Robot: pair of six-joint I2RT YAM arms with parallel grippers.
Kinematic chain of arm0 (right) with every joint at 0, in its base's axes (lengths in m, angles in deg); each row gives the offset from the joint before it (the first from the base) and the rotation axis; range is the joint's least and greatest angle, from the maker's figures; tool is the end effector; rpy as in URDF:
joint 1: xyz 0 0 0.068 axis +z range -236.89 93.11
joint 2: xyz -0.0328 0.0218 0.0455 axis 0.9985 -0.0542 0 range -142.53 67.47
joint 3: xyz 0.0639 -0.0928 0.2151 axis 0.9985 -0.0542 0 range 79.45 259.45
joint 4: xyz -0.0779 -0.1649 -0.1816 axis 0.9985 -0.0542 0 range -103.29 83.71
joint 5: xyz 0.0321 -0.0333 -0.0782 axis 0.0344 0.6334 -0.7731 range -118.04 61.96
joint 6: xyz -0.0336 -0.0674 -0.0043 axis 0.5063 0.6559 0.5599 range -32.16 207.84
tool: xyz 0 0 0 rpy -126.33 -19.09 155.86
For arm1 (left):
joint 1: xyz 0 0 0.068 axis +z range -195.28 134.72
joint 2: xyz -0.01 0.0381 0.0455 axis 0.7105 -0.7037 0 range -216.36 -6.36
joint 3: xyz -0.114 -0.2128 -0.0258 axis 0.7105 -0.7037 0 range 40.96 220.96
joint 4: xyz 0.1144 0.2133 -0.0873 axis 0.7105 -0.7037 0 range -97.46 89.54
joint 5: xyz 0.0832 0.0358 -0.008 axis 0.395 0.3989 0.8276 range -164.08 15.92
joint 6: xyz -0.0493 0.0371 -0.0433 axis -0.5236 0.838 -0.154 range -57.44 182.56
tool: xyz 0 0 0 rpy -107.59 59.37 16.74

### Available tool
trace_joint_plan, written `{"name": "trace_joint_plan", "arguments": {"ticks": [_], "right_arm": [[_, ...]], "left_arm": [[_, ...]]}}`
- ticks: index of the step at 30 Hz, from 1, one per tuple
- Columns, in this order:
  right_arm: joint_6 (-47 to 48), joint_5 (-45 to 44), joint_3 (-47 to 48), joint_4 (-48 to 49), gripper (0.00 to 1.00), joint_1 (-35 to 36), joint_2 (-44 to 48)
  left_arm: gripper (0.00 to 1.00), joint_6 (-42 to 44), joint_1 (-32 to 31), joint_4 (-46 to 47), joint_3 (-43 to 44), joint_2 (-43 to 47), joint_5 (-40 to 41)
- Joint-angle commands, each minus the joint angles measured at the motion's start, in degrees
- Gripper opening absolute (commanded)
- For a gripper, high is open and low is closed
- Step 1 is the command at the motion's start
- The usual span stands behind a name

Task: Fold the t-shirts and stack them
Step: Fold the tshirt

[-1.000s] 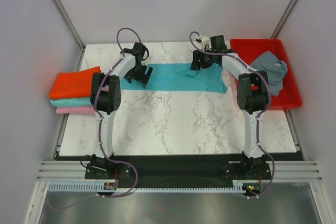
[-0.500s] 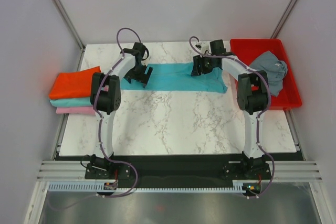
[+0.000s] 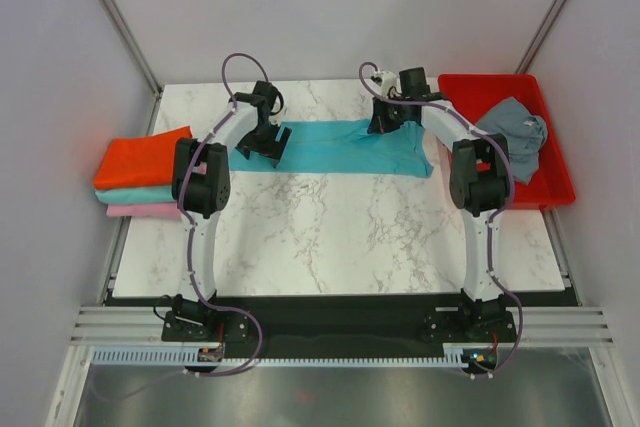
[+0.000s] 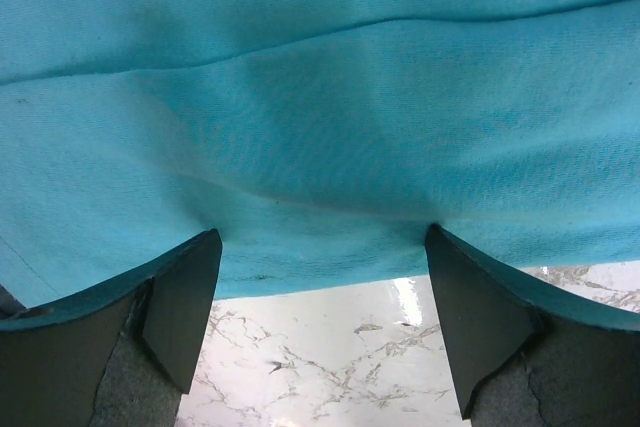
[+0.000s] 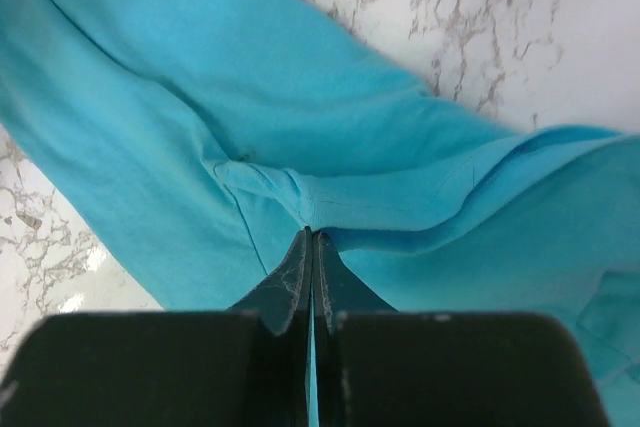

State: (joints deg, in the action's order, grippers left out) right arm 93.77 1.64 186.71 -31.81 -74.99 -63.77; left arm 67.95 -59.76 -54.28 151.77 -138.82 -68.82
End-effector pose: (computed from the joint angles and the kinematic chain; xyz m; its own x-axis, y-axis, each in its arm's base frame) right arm 0.4844 0.1344 0.1473 -0.6891 -0.2370 -0.6849 -0.5680 0.7635 0.3073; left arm 0.4443 -0.1087 0.1193 -0.9118 0.3321 -0.2413 0.3138 0.9429 0.1120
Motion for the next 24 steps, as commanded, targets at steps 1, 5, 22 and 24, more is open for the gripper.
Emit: {"name": "trace_joint_plan", "arguments": {"ticks": [1,5,22,24], "right_arm": [[1.1,-0.4,5.1,1.7,0.01,0.9,-0.6],[1.1,-1.0,9.5,2.8,0.00,2.4,-4.4],[-4.5,-8.7,3.1,6.6,0.50,-0.5,11.9],[-5.1,-8.8,0.0,7.1,0.53,-0.8,14.4]], "left_arm": [[0.91,-1.4,-0.1,-0.6,-2.1,0.5,0.2],[0.91,-1.3,-0.2,-0.7,-2.4,0.5,0.2],[0.99,-1.0,-0.6,-2.1,-0.2,16.5,-5.0],[0.99,-1.5,-0.3,-2.4,1.3,17.3,-7.2]]}}
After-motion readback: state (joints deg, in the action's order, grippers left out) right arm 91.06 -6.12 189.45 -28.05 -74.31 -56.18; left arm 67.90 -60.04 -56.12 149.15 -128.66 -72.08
